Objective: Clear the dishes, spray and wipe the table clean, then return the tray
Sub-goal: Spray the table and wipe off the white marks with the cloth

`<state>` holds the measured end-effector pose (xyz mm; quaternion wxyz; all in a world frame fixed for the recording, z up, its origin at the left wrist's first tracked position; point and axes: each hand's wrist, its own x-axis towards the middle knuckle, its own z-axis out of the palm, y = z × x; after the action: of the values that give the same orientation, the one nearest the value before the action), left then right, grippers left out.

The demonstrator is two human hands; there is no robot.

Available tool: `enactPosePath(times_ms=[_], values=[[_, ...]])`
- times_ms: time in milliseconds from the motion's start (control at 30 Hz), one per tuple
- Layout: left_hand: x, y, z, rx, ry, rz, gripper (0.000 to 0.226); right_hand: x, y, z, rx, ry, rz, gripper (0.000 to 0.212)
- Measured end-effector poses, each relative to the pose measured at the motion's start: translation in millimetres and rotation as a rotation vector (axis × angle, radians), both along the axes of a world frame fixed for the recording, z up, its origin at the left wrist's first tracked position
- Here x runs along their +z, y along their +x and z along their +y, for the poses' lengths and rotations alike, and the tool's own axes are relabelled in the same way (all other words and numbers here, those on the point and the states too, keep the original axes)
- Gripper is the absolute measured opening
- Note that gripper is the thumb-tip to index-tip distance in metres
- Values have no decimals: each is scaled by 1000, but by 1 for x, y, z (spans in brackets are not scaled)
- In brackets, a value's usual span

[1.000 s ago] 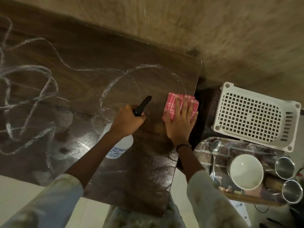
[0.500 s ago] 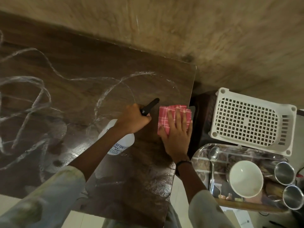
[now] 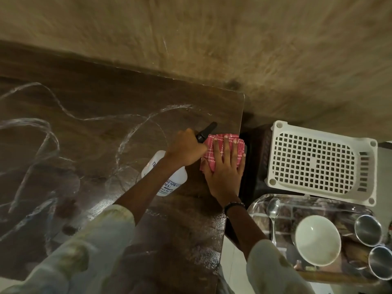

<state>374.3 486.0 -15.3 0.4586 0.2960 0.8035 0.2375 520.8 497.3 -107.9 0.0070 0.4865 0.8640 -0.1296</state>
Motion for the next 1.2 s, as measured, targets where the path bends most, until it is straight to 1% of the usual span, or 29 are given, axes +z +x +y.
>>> enactPosePath(times_ms=[100, 267, 333, 400, 533, 600, 667, 767, 867, 933, 1033, 1133, 1200], values=[[0, -3, 3, 28, -2, 24, 17, -1, 0, 1, -4, -10, -4, 66], [-1, -12, 2, 53, 0, 11, 6, 1, -4, 13, 6, -10, 7, 67], [-1, -18, -2, 84, 0, 34, 4, 1, -12, 33, 27, -9, 20, 69], [1, -24, -8, 96, -7, 37, 9, 0, -26, 63, 31, -22, 8, 70], [3, -40, -24, 107, -5, 57, 5, -3, -66, 113, -76, -32, -34, 73], [4, -50, -32, 125, -5, 74, 12, -1, -86, 123, -80, -56, -31, 69], [3, -58, -38, 135, -12, 90, 21, 1, -101, 121, -25, -61, -31, 67], [2, -64, -42, 140, -16, 91, 25, -1, -104, 92, 139, -18, -7, 65], [1, -67, -44, 154, -20, 70, 23, -1, -70, 55, 306, -6, -13, 65], [2, -70, -45, 165, -19, 43, 21, -1, -40, 50, 349, 1, -44, 64], [2, -77, -49, 189, -6, 30, 19, -1, -28, 71, 219, 29, -49, 65], [-1, -85, -54, 189, -11, 43, 14, 2, -62, 95, 81, 23, -75, 73], [-3, -90, -57, 191, -8, 45, 10, 4, -95, 105, 26, -1, -92, 78]])
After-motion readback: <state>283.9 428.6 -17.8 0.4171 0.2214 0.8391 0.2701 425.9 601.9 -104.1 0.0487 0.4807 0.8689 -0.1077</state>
